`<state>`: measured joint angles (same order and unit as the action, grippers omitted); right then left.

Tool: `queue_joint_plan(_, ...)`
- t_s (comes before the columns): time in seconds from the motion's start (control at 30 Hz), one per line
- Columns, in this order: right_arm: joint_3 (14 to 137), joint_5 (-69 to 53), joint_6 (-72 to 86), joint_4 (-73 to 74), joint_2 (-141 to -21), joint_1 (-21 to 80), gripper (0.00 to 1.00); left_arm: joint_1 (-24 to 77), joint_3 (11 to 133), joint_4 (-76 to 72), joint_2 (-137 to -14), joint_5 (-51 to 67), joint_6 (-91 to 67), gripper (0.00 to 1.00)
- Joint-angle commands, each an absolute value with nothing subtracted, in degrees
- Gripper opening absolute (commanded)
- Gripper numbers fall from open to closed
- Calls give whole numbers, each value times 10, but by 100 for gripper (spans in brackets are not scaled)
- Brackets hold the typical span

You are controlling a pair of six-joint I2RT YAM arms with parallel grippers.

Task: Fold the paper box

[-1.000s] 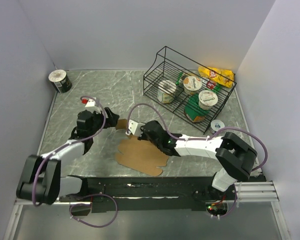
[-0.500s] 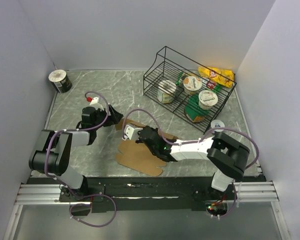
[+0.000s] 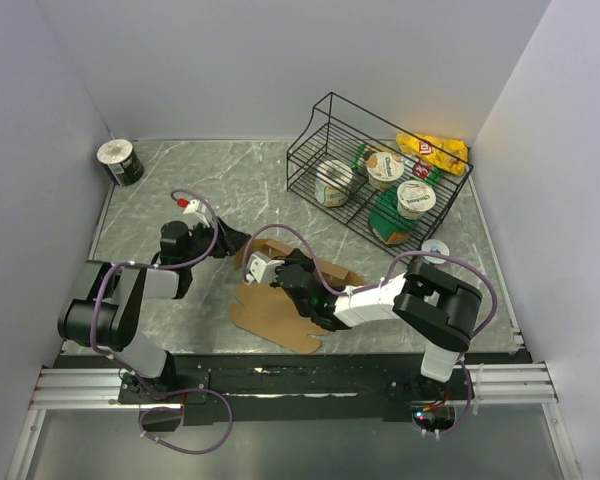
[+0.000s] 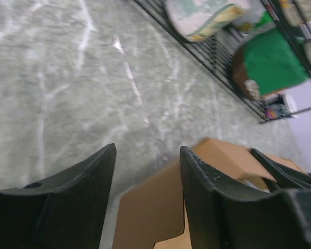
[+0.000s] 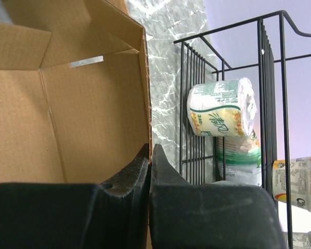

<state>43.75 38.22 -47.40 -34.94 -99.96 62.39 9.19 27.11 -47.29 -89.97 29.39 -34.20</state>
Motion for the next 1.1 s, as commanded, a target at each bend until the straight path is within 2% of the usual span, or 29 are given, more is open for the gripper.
queue_joint_plan(0.0, 428, 394, -461, -383, -1010, 624, 0, 91, 236, -563, -899, 373, -380, 55)
queue_joint_plan(0.13, 422, 394, -463, -390, -1007, 623, 0, 91, 214, -614, -911, 399, -416, 49)
queue_joint_plan(0.33, 417, 392, -462, -396, -1009, 624, 0, 92, 183, -755, -944, 445, -486, 47)
queue_joint_plan(0.6, 416, 393, -462, -396, -1012, 625, 0, 98, 160, -850, -969, 479, -514, 47)
queue_joint_plan(0.77, 411, 395, -464, -403, -1013, 624, 0, 130, 163, -806, -948, 461, -477, 46)
queue_joint_plan(1.07, 407, 393, -457, -400, -1009, 625, 0, 195, 163, -570, -826, 339, -320, 49)
